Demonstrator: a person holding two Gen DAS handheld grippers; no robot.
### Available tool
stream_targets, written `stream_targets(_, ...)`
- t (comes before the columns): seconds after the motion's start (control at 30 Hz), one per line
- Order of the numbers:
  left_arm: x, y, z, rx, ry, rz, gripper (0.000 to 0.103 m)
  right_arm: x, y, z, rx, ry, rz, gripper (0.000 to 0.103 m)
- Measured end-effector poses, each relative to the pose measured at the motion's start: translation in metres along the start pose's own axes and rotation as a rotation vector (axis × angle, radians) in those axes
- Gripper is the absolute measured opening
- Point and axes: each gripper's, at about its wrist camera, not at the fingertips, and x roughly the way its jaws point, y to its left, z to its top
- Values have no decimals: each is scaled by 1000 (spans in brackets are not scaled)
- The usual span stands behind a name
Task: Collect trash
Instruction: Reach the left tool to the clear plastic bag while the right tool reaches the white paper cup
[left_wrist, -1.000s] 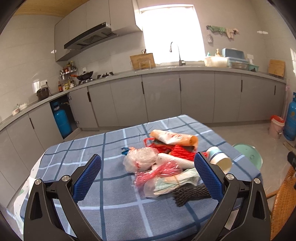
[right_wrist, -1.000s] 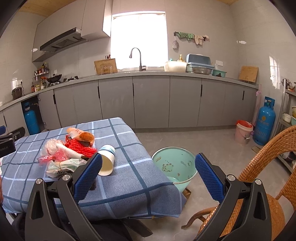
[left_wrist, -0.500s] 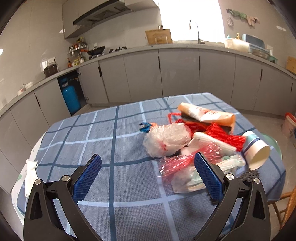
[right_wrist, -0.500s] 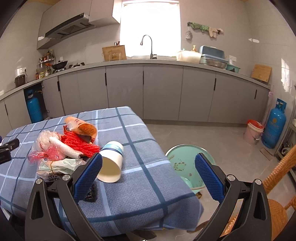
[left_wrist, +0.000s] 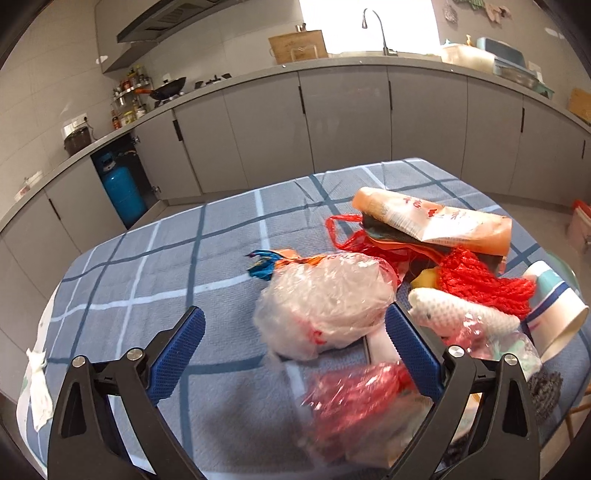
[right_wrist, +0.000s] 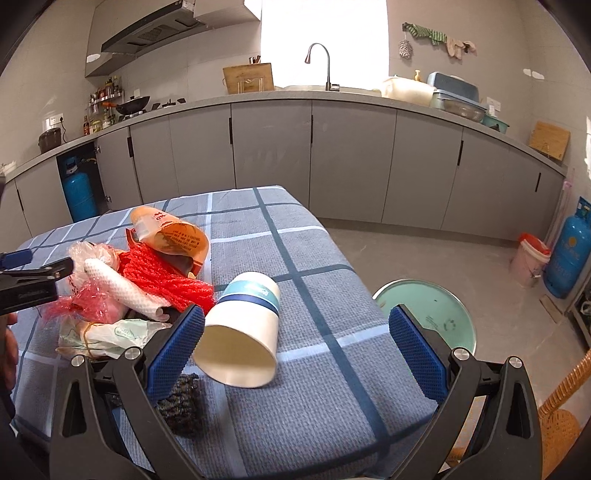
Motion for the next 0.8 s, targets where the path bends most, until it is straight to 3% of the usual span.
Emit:
stream_targets(0.07,13,-4,2,9,22,-17,76,6,3,-1,-9,8,0,98)
stream_targets(0.1,18,-6,2,10,32,-28,74,9,4,-2,-10,16,4,98)
stream_targets(0.13,22,-7,1,10,41,-42,63,11,4,-3,-11,21,6,98)
stream_targets(0.17,24,-7,1,4,45,-58,46,14,5,-4,-11,28,13,98)
stream_targets(0.23,25,-3,0,-11,47,-79,34,15,5,-5,-11,28,21,98)
stream_targets(0.27,24,0,-1,-18,47,-91,23,15,5,-5,-14,28,23,98)
stream_targets(0.43,11,11,-1,-43,14,-105,14,11,6,-4,-19,26,49,90)
stream_targets(0.8,-32,25,5,-52,-98,-61,13,1,18,-3,-65,29,61,91)
